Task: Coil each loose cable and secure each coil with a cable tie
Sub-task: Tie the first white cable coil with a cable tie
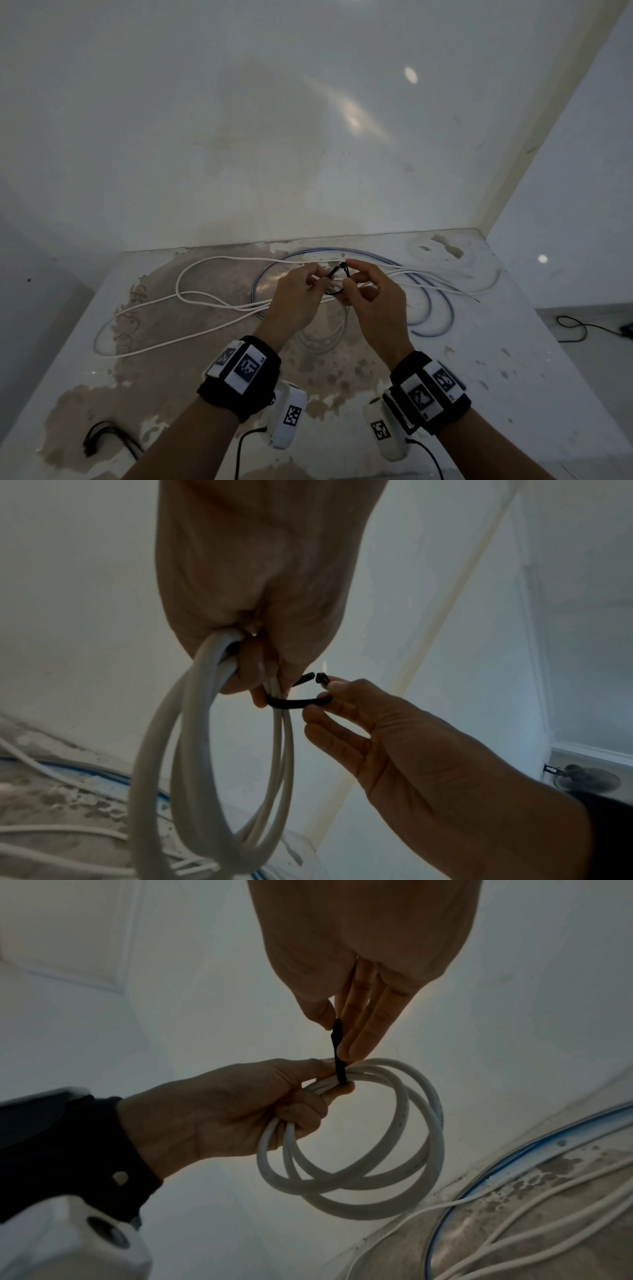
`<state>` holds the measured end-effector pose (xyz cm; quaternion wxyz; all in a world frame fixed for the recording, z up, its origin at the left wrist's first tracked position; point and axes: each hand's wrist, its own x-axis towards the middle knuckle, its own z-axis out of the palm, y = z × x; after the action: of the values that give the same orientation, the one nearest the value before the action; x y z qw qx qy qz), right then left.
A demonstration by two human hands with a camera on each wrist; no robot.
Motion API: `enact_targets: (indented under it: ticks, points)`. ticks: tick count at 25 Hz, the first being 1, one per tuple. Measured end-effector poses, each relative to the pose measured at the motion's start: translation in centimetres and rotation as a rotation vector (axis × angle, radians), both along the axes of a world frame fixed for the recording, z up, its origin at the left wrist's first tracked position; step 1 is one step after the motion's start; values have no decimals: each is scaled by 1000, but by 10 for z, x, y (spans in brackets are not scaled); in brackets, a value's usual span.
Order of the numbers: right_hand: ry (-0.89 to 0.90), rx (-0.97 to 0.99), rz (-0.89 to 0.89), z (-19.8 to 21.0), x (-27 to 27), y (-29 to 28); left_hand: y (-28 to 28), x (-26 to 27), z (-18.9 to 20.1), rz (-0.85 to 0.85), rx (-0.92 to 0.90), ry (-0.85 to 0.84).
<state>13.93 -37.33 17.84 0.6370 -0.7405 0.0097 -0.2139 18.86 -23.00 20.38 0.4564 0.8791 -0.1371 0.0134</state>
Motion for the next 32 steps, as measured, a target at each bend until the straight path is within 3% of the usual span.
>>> enact_targets:
  ticks: [5, 21, 27, 32]
  points:
    - [9, -40, -2, -2, 0, -4, -4, 2, -5, -5, 2, 18]
    - [95, -14, -64, 8, -4, -14, -18, -12, -12, 25, 119, -182]
    - [101, -84, -61, 11, -1, -21, -26, -19, -15, 20, 46, -261]
    - [178, 55, 50, 6, 1, -24, -28, -22, -18, 5, 22, -286]
